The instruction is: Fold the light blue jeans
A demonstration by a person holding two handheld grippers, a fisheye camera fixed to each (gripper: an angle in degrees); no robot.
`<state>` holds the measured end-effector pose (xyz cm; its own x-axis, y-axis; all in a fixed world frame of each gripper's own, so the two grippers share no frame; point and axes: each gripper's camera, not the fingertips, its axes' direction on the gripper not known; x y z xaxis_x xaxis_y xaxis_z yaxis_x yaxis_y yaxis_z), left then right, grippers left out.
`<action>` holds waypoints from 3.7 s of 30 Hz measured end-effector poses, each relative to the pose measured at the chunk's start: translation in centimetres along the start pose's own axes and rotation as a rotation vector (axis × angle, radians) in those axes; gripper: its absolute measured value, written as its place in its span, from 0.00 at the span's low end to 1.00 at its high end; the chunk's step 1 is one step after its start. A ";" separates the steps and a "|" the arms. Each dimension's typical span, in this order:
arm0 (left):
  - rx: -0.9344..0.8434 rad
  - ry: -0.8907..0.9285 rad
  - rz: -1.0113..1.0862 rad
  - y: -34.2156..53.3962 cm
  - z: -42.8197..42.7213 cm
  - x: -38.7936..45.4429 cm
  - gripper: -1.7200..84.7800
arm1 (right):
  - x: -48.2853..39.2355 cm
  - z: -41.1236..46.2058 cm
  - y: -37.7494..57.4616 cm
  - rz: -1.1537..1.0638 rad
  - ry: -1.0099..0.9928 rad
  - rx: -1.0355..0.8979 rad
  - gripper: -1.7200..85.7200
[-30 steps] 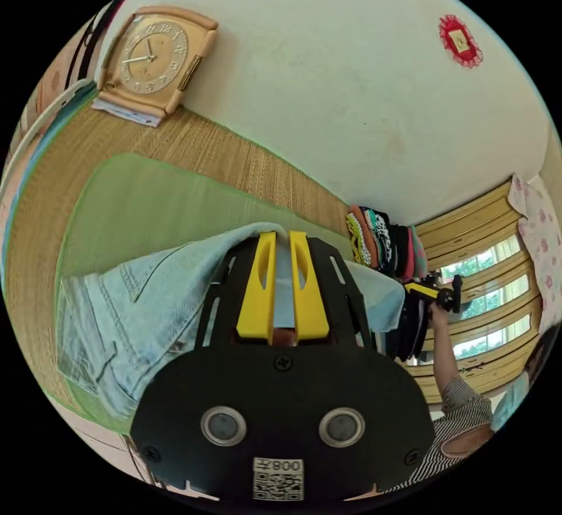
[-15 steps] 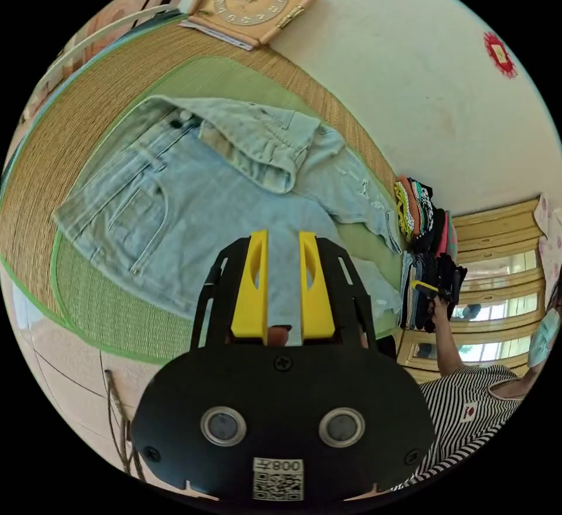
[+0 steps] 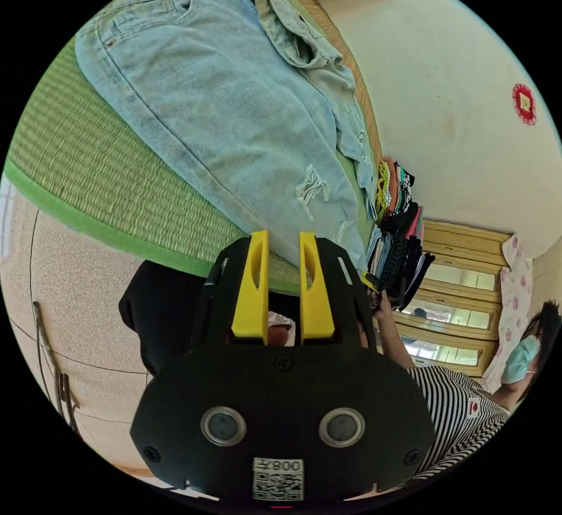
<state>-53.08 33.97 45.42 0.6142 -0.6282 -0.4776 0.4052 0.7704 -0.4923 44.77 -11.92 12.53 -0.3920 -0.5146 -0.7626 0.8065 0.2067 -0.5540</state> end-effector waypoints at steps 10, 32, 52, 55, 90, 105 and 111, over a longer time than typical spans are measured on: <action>0.037 0.098 0.003 0.0 0.7 -1.0 0.02 | -0.3 -12.9 -0.3 -0.218 -0.101 0.082 0.08; 0.046 0.018 -0.027 1.1 -0.2 -6.8 0.12 | 3.5 -9.1 -8.9 -0.177 0.134 -0.119 0.15; 0.291 0.113 -0.112 3.4 -3.9 -12.2 0.05 | 3.2 -10.0 -7.1 -0.251 0.163 -0.110 0.09; 0.266 0.101 -0.064 4.7 -4.6 -12.1 0.05 | 4.2 -10.2 -5.1 -0.236 0.216 -0.118 0.09; 0.530 -0.087 -0.317 4.1 -17.5 -15.5 0.04 | -19.8 13.8 -0.8 -0.778 0.035 -0.224 0.11; 0.694 -0.143 -0.229 8.5 -19.8 -7.1 0.03 | -21.6 17.3 0.5 -0.869 0.200 -0.140 0.02; 0.258 -0.105 0.278 2.1 -11.2 6.6 0.03 | -16.6 14.0 -5.9 -0.664 0.174 -0.029 0.02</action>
<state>-55.77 30.24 33.06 0.7847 -0.3877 -0.4836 0.3624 0.9199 -0.1495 52.75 -16.20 33.11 -0.8664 -0.3994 -0.2998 0.3598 -0.0830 -0.9293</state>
